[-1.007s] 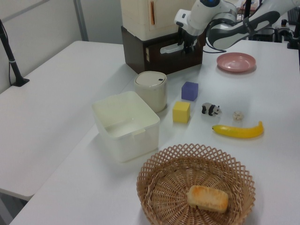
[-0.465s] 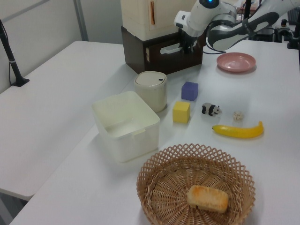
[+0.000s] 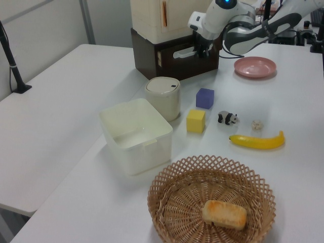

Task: Open the drawer
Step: 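Pull the drawer handle outward away from the wooden unit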

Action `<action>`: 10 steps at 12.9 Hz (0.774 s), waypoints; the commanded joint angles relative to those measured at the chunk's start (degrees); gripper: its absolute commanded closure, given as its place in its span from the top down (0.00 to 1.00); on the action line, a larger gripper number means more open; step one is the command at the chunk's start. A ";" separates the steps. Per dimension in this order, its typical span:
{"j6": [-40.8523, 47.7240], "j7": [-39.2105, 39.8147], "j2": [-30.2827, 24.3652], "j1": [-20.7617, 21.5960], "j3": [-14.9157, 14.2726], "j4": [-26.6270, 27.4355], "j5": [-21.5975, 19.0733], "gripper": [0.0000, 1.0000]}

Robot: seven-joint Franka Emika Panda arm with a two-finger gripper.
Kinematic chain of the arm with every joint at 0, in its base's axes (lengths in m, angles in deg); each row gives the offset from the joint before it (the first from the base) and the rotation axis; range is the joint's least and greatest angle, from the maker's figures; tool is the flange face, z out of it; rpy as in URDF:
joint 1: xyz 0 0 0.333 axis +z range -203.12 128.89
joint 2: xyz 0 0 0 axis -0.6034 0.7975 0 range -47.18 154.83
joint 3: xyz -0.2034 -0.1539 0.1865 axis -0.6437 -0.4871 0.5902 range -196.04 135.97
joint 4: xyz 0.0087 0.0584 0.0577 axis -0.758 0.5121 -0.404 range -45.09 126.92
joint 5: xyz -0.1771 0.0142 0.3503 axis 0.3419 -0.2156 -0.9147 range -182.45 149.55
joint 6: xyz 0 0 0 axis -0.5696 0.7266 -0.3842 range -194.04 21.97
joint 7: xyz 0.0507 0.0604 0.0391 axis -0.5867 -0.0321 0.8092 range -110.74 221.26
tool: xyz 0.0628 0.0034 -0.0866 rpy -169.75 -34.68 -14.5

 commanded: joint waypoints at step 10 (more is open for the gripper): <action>-0.92 -7.97 -13.52 5.04 -0.30 18.02 0.38 0.00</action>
